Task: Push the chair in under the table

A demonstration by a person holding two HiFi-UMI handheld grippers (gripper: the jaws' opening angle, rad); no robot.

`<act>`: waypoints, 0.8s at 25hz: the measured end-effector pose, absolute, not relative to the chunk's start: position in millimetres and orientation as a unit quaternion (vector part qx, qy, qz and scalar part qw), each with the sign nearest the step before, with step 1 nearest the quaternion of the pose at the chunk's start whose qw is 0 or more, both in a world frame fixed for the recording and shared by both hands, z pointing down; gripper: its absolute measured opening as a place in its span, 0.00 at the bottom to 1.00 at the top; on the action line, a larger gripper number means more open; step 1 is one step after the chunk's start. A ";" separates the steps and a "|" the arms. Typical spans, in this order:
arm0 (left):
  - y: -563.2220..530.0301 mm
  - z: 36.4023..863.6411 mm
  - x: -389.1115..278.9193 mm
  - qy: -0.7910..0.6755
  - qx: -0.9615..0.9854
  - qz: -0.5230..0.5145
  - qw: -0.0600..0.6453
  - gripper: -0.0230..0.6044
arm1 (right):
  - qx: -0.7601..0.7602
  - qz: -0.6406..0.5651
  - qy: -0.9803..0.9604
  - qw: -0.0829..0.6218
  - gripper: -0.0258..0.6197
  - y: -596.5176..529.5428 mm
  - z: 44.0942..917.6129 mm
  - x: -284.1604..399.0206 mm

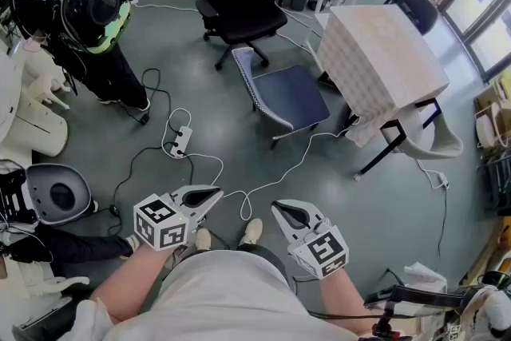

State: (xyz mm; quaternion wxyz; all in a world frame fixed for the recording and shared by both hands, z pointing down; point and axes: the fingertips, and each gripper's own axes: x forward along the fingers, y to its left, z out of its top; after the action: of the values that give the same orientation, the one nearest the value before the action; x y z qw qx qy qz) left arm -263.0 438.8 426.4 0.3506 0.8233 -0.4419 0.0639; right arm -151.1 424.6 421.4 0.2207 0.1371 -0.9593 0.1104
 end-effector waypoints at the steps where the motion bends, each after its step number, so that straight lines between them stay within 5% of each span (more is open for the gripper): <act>1: 433.3 427.8 -263.9 -0.447 0.822 0.066 0.347 0.05 | 0.137 0.110 -0.960 0.218 0.06 419.6 422.2 -149.2; 16: 356.3 440.4 -281.7 -0.522 0.777 0.070 0.345 0.06 | 0.185 0.096 -0.958 0.195 0.07 363.1 431.7 -98.5; 20: 309.2 452.3 -291.2 -0.524 0.769 0.055 0.362 0.18 | 0.208 0.106 -0.950 0.210 0.28 342.2 444.3 -93.0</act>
State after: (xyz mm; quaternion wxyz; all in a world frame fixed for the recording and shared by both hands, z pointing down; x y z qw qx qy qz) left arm -291.2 309.2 452.3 0.3618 0.7688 -0.5245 0.0550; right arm -93.0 342.2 444.3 0.2096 0.2078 -0.9495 0.1060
